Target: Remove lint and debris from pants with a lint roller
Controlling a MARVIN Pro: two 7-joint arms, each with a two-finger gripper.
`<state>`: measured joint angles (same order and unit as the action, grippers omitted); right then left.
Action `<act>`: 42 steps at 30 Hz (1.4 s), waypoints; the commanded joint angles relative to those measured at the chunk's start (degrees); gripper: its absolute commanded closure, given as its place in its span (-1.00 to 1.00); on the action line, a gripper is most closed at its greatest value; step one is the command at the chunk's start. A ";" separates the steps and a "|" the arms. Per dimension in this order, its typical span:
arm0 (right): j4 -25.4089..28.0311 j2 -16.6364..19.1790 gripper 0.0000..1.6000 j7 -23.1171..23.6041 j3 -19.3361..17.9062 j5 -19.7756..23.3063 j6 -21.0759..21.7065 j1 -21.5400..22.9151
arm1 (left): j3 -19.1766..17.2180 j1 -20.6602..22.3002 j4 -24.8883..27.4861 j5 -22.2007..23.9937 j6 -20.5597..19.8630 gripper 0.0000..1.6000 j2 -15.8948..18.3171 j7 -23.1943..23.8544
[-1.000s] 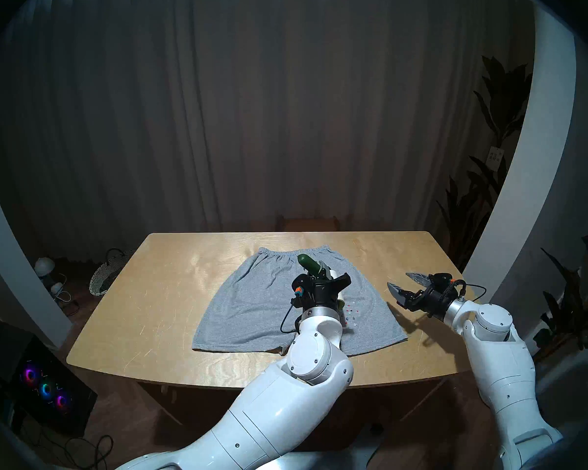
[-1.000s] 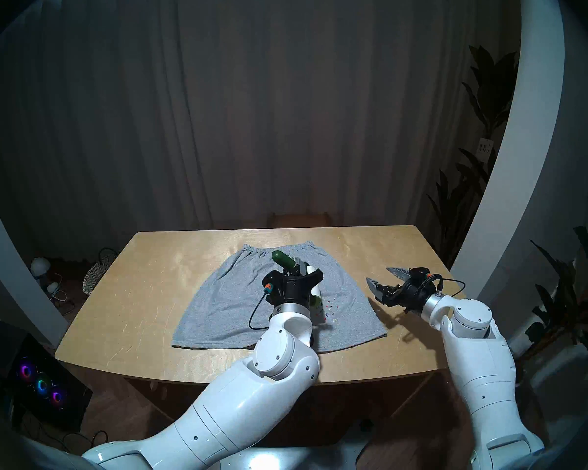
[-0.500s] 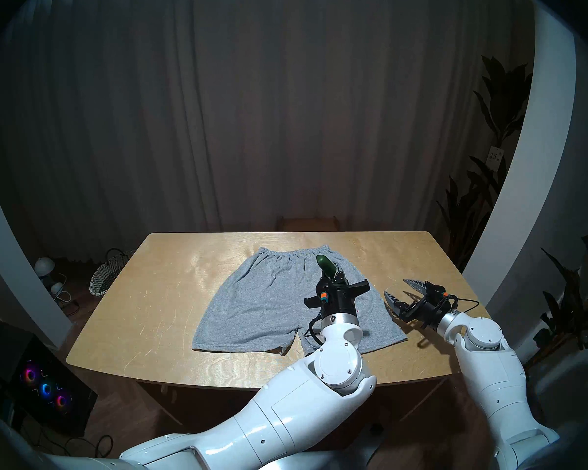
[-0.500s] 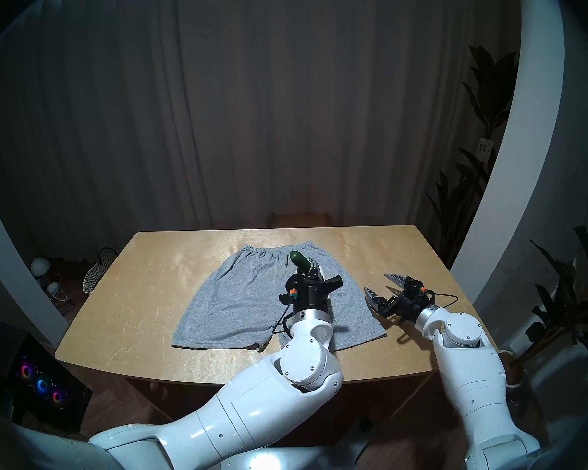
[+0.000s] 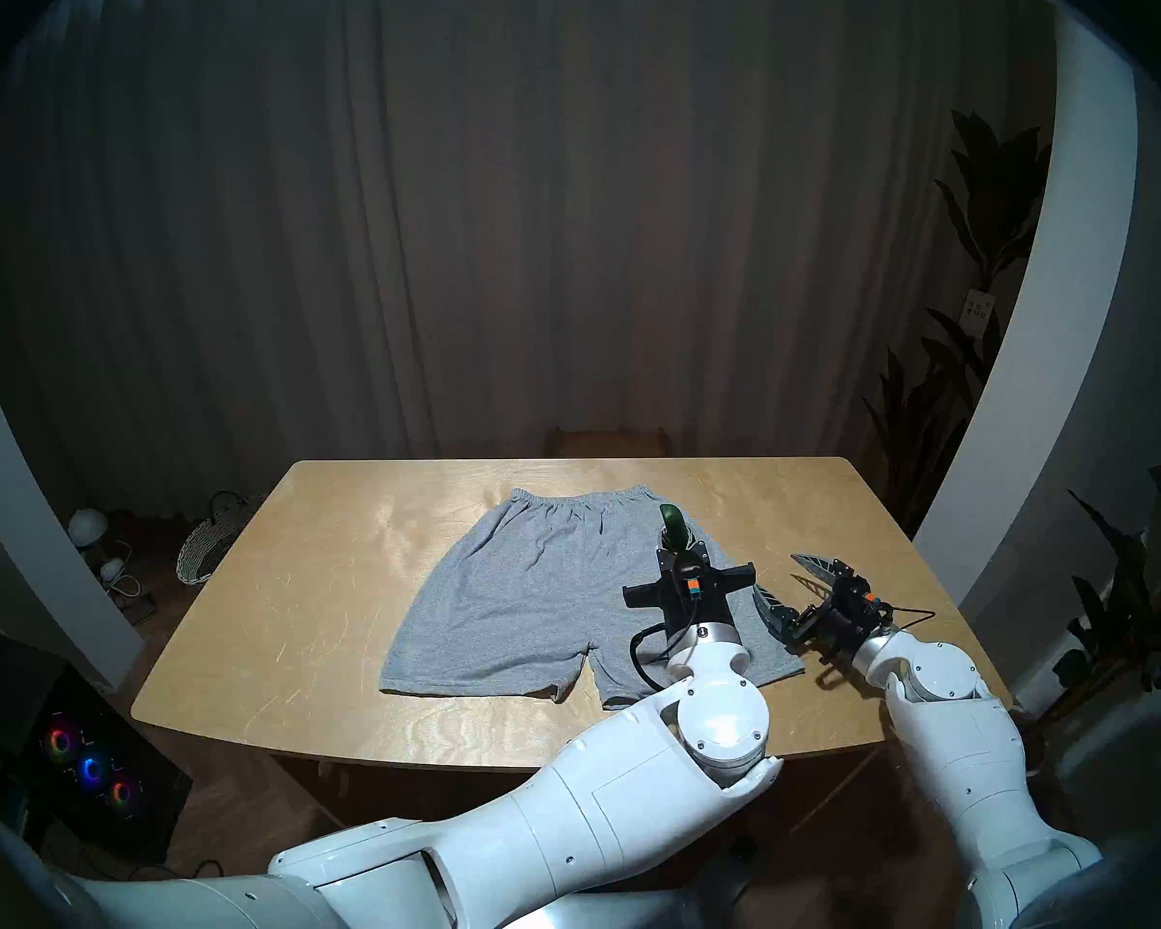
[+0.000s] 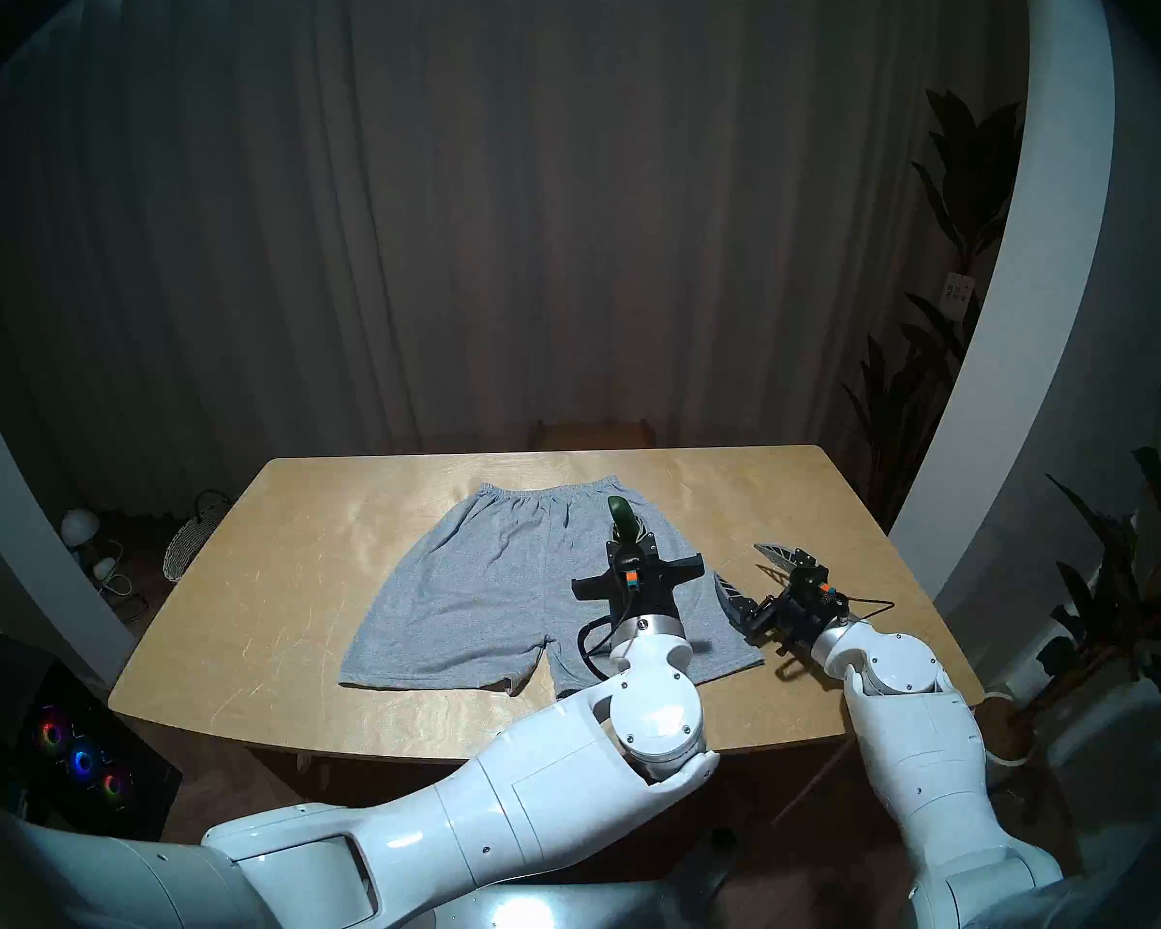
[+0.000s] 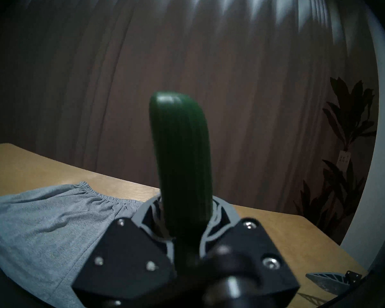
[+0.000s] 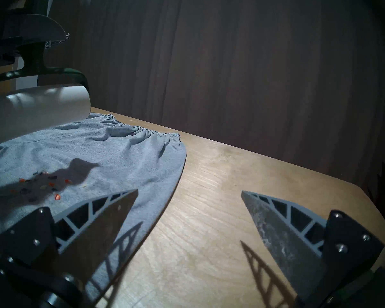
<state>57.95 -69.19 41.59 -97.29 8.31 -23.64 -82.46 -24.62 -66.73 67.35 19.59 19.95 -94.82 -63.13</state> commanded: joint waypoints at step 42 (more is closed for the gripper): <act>9.83 4.69 -1.00 4.73 2.37 0.72 20.78 0.69 | 2.61 4.39 6.84 10.12 -10.91 1.00 0.55 1.99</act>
<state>63.52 -64.19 48.80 -95.63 10.18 -8.25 -80.11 -22.69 -63.22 71.80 30.76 9.37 -95.15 -61.81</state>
